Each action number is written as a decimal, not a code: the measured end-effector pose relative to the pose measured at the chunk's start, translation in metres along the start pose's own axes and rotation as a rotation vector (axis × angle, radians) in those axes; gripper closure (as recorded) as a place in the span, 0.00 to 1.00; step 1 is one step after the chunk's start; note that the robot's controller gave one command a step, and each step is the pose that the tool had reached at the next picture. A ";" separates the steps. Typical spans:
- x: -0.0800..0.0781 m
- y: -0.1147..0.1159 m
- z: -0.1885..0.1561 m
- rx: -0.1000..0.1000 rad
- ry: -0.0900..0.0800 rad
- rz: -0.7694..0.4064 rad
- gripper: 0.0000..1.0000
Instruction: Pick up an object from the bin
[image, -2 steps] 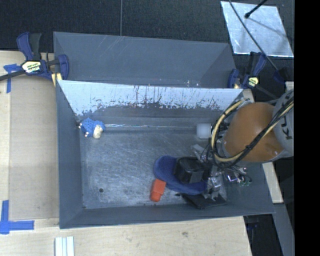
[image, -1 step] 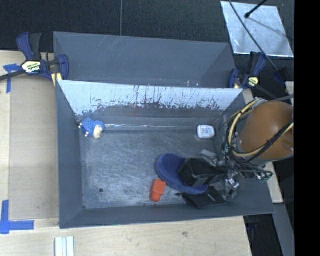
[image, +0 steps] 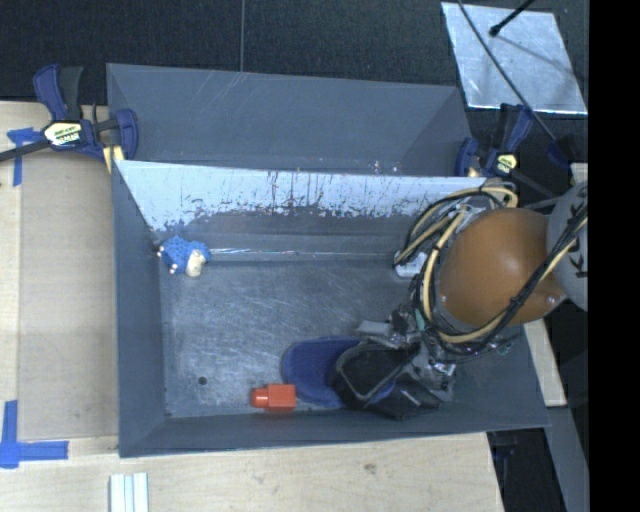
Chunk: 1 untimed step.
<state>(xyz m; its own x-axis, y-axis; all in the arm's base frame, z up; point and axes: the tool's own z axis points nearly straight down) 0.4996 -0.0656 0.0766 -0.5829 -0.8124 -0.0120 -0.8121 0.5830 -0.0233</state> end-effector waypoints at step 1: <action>-0.006 -0.001 -0.002 0.008 -0.016 -0.001 1.00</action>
Offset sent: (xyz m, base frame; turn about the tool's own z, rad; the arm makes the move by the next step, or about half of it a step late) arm 0.0000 0.0000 0.0000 0.0000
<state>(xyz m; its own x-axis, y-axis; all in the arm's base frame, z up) 0.5034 -0.0614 0.0788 -0.5820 -0.8127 -0.0278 -0.8121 0.5826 -0.0309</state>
